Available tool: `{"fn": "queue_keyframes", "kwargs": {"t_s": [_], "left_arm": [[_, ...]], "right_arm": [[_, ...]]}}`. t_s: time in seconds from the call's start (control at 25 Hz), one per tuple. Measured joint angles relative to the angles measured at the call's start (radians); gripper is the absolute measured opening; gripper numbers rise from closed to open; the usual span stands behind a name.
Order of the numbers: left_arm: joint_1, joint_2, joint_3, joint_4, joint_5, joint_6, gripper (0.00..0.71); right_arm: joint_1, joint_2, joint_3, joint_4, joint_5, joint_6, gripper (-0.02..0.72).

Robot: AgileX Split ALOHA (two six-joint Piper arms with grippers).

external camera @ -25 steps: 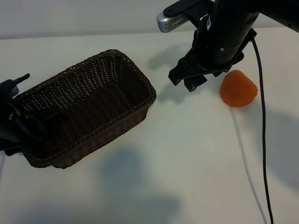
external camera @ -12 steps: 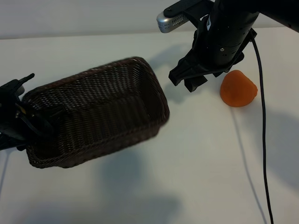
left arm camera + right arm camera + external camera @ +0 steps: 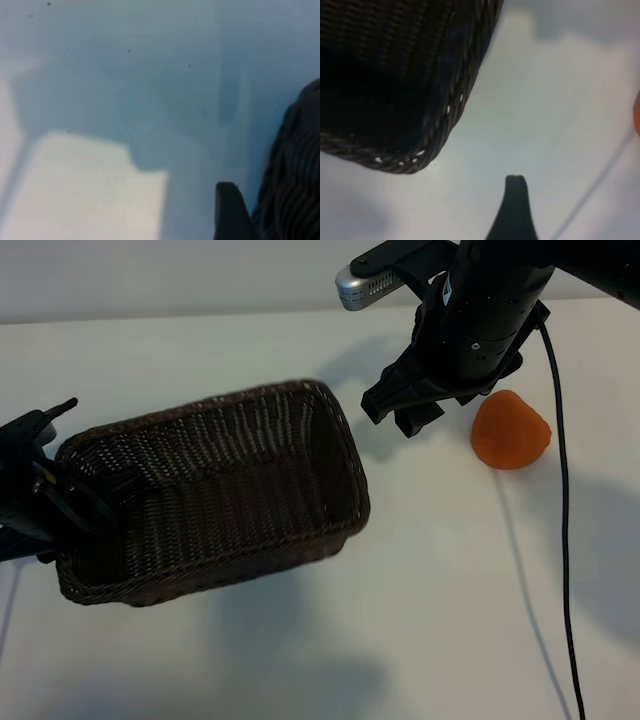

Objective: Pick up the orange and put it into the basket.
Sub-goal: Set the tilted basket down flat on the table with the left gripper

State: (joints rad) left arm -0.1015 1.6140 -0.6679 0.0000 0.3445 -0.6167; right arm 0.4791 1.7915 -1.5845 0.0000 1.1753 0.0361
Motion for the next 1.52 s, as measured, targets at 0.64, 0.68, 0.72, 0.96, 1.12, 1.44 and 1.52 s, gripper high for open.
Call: {"fn": "queue_keyframes", "kwargs": {"t_s": [0.64,0.68,0.72,0.96,1.12,1.44,1.52], "left_arm": [[0.000,-0.185,-0.098,-0.051,0.138,0.147,0.418],[0.000,-0.185,-0.109,-0.067,0.144,0.170,0.418],[0.000,-0.185,-0.117,-0.086,0.147,0.188,0.418],[0.000,-0.199,-0.140,-0.146,0.158,0.266,0.418],[0.000,-0.200,-0.140,-0.147,0.160,0.275,0.418],[0.000,-0.200,-0.141,-0.189,0.157,0.317,0.418],[0.007,-0.200,-0.141,-0.240,0.147,0.369,0.418]], "right_arm": [[0.000,0.000,0.000,0.000,0.039,0.000,0.570],[0.000,0.000,0.000,0.000,0.039,0.000,0.570],[0.000,0.000,0.000,0.000,0.040,0.000,0.570],[0.000,0.000,0.000,0.013,0.041,0.000,0.570],[0.000,0.000,0.000,0.014,0.041,0.000,0.570],[0.000,0.000,0.000,0.014,0.041,0.000,0.570],[0.000,0.000,0.000,0.014,0.041,0.000,0.570]]}}
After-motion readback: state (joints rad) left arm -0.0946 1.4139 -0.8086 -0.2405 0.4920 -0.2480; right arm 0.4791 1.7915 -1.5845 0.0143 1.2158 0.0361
